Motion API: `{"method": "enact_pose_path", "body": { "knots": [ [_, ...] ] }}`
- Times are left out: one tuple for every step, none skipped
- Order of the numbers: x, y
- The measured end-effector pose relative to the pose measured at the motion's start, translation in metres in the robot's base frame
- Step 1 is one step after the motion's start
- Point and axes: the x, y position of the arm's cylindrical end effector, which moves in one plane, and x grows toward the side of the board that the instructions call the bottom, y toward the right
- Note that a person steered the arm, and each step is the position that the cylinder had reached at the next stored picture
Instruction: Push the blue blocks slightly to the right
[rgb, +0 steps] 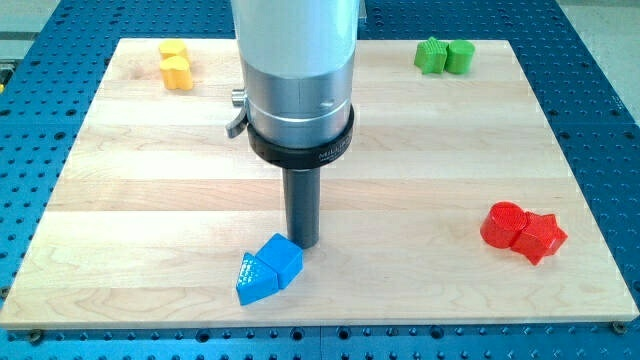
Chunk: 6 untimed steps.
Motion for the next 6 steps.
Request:
{"method": "enact_pose_path", "body": {
  "knots": [
    [0.000, 0.005],
    [0.010, 0.010],
    [0.081, 0.023],
    [0.082, -0.061],
    [0.082, -0.145],
    [0.065, -0.145]
  ]
}}
